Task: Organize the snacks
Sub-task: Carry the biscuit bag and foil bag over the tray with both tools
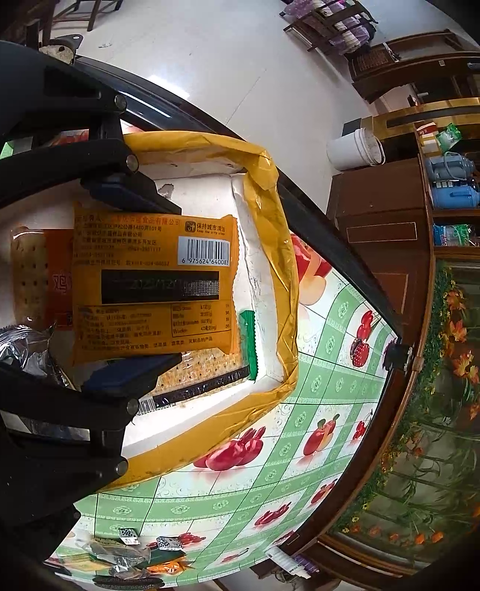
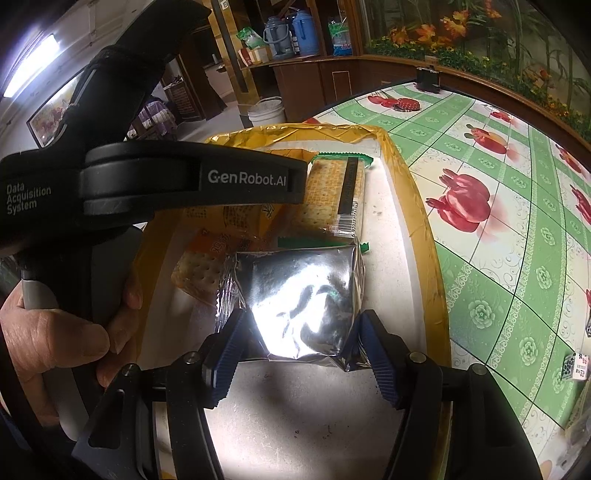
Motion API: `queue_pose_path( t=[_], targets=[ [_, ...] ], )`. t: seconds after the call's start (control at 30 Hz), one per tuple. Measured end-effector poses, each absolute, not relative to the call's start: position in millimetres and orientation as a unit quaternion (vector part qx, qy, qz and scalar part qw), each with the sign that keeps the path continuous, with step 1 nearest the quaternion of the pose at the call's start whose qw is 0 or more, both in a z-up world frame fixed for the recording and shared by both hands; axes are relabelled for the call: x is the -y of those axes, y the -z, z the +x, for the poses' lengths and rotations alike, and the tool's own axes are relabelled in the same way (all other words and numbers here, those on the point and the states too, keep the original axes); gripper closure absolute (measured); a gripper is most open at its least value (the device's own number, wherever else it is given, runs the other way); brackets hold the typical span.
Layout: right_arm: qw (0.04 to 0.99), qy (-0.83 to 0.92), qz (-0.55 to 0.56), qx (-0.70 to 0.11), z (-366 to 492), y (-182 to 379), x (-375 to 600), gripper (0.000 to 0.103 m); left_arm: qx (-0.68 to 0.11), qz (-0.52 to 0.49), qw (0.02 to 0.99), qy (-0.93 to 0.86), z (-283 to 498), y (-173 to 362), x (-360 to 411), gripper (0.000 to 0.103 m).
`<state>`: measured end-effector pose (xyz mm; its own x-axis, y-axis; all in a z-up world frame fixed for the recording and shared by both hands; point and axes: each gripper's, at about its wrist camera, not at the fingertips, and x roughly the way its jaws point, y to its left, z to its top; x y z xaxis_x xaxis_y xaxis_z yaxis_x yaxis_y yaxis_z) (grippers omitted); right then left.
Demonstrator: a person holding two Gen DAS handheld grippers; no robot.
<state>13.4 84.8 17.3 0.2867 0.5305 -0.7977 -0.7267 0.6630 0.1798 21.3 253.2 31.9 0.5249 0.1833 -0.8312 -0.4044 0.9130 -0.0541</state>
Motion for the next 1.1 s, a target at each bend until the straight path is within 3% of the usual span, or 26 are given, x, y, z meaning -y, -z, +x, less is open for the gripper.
queue_pose_path(
  t=[1.1],
  targets=[
    [0.803, -0.400, -0.087, -0.434, 15.0, -32.0, -73.5, 0.036, -0.429, -0.130, 0.878, -0.170, 4.1, -56.5, -250.4, 0.032]
  ],
)
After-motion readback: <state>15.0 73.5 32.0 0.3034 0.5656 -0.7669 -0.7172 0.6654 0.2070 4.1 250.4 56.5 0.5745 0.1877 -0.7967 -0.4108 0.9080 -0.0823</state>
